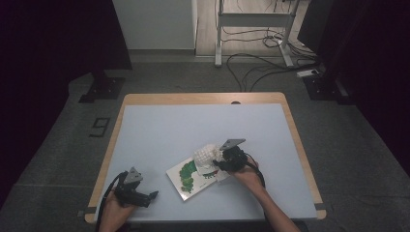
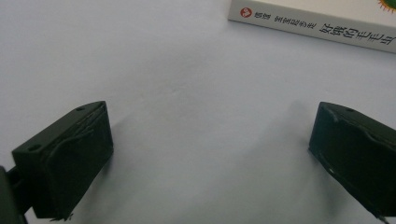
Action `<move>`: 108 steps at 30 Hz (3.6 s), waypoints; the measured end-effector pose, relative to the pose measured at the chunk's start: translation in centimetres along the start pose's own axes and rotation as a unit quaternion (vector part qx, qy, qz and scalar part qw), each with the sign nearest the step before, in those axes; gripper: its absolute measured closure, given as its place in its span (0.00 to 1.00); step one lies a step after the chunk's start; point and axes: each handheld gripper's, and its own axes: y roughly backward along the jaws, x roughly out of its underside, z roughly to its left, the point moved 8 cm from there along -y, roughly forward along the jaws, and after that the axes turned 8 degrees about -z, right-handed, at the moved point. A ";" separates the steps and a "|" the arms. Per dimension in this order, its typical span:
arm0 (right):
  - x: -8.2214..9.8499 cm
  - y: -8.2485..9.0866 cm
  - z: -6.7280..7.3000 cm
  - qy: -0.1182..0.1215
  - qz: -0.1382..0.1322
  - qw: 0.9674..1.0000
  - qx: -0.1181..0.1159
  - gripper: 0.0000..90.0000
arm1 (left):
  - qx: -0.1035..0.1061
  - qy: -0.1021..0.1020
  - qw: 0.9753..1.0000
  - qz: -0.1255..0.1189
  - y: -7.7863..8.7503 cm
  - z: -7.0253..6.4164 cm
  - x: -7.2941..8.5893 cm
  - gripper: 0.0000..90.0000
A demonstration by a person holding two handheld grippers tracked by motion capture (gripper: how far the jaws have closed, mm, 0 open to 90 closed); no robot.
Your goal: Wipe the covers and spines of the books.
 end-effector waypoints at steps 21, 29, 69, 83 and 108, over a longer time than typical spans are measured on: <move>-2.3 -2.9 -0.7 0.012 0.008 1.000 0.018 0.69 | 0.000 0.000 1.000 0.000 0.0 0.0 0.0 0.00; -2.8 -3.5 -0.8 0.011 0.010 1.000 0.024 0.69 | 0.000 0.000 1.000 0.000 0.0 0.0 0.0 0.00; -4.7 -6.0 8.9 0.075 0.000 0.994 -0.083 0.69 | 0.000 -0.001 1.000 0.000 0.0 0.0 0.0 0.00; -5.4 -6.9 12.0 0.093 0.000 0.989 -0.116 0.68 | 0.000 0.000 1.000 0.000 0.0 0.0 0.0 0.00; -7.9 -5.0 11.4 0.080 -0.025 0.989 -0.123 0.68 | 0.000 0.000 1.000 0.001 0.0 0.0 0.0 0.00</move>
